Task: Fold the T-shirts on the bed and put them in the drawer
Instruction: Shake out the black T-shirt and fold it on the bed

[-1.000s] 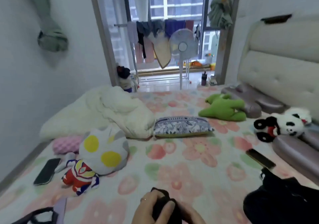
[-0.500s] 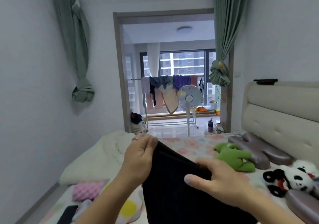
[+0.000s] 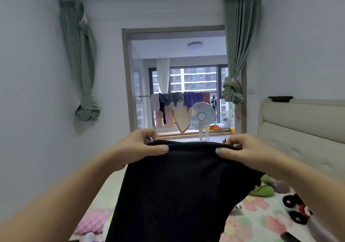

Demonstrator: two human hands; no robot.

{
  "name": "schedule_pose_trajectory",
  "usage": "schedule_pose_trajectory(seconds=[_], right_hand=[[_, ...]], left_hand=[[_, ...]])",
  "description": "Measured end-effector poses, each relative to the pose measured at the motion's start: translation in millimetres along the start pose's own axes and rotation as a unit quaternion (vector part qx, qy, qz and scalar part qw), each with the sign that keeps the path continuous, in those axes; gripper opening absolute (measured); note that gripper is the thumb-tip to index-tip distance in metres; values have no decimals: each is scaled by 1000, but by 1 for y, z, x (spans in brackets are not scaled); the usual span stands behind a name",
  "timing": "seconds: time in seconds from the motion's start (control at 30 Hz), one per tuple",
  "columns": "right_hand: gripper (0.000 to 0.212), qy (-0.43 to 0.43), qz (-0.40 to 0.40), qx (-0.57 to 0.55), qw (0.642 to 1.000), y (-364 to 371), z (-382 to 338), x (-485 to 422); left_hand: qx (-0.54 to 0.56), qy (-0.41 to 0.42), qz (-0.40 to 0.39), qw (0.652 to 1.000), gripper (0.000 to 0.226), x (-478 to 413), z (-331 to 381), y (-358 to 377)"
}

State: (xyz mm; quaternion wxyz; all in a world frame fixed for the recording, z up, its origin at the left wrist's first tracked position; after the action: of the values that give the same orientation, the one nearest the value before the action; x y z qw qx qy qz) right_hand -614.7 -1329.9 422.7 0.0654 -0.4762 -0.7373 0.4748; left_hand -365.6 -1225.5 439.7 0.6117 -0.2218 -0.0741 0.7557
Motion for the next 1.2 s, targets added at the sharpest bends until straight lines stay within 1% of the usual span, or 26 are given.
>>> schedule_pose_trajectory(seconds=[0.07, 0.1, 0.13, 0.2, 0.27, 0.33, 0.37, 0.4, 0.43, 0.47, 0.5, 0.53, 0.57, 0.63, 0.7, 0.73, 0.8, 0.83, 0.87, 0.9, 0.97, 1.0, 1.03, 1.07, 1.13, 1.2], right_hand=[[34, 19, -19, -40, 999, -5, -2, -2], [31, 31, -26, -73, 996, -6, -3, -3], [28, 44, -37, -122, 991, -6, -3, -4], [19, 76, -62, -244, 965, -4, -8, -6], [14, 110, -64, -341, 931, -2, -17, -7], [14, 137, -39, -395, 908, -2, -27, -11], [14, 145, -20, -407, 902, -2, -33, -12], [14, 151, -1, -410, 900, 0, -38, -14], [14, 158, 16, -407, 900, 2, -42, -16], [16, 163, 29, -402, 901, 6, -45, -18], [19, 167, 35, -401, 900, 11, -47, -19], [22, 168, 37, -407, 897, 15, -47, -21], [23, 167, 33, -417, 893, 18, -48, -22], [19, 157, 19, -424, 892, 21, -45, -22], [14, 120, -10, -409, 904, 20, -39, -19], [18, 97, -31, -395, 913, 20, -35, -17], [38, 50, -87, -347, 932, 21, -28, -9], [44, 29, -116, -318, 940, 20, -25, -5], [43, 11, -134, -283, 950, 20, -22, -1], [36, -1, -139, -232, 963, 18, -19, 1], [18, -19, -102, -70, 992, 11, -12, 2], [10, -26, -77, 9, 997, 8, -8, 1], [13, -31, -59, 67, 996, 5, -5, 0], [21, -27, -48, 89, 994, 3, -2, 0], [33, -12, -33, 73, 997, -2, 1, -1], [30, -16, -22, 59, 998, -3, -1, -2]], left_hand=[[12, -11, -29, 999, 50, -5, -3, -8], [7, -4, -20, 1000, 44, -9, -6, -9], [-3, 5, 4, 1000, 34, -14, -10, -9], [-46, 27, 75, 996, 18, -25, -16, -5], [-113, 33, 132, 984, 15, -32, -19, 5], [-195, 62, 175, 963, 22, -29, -11, 19], [-183, 95, 176, 962, 22, -24, -5, 29], [-118, 123, 154, 973, 22, -17, 1, 41], [-18, 131, 101, 986, 28, -7, 8, 58], [79, 121, 41, 989, 37, 4, 15, 75], [126, 108, 10, 986, 46, 12, 18, 90], [134, 102, 12, 986, 52, 15, 19, 99], [129, 107, 33, 985, 51, 16, 18, 105], [149, 113, 79, 979, 35, 15, 19, 110], [196, 113, 78, 971, 19, 9, 15, 109], [222, 107, 74, 966, 16, 8, 14, 108], [279, 81, 66, 955, 10, 4, 10, 108], [295, 65, 63, 951, 10, 0, 8, 109], [297, 53, 64, 951, 11, -3, 7, 110], [287, 49, 71, 954, 13, -6, 6, 109], [244, 65, 88, 964, 16, -11, 6, 106], [217, 82, 89, 969, 17, -13, 7, 104], [175, 101, 84, 976, 18, -15, 8, 102], [119, 122, 75, 983, 19, -17, 9, 99], [8, 155, 44, 987, 20, -20, 11, 95], [-57, 157, -15, 986, 20, -22, 11, 94]])
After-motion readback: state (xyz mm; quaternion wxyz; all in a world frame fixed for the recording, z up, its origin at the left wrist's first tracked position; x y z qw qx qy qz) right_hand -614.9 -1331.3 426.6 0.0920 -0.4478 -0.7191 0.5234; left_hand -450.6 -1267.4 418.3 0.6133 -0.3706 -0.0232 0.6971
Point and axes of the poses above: each hand's wrist, its own x-axis away from the middle knuckle, its own y-axis out of the palm, z = x × y, the point moved 3 cm from there along -x, towards the middle knuckle, and after that the axes turned 13 degrees about x, right-handed, at the moved point
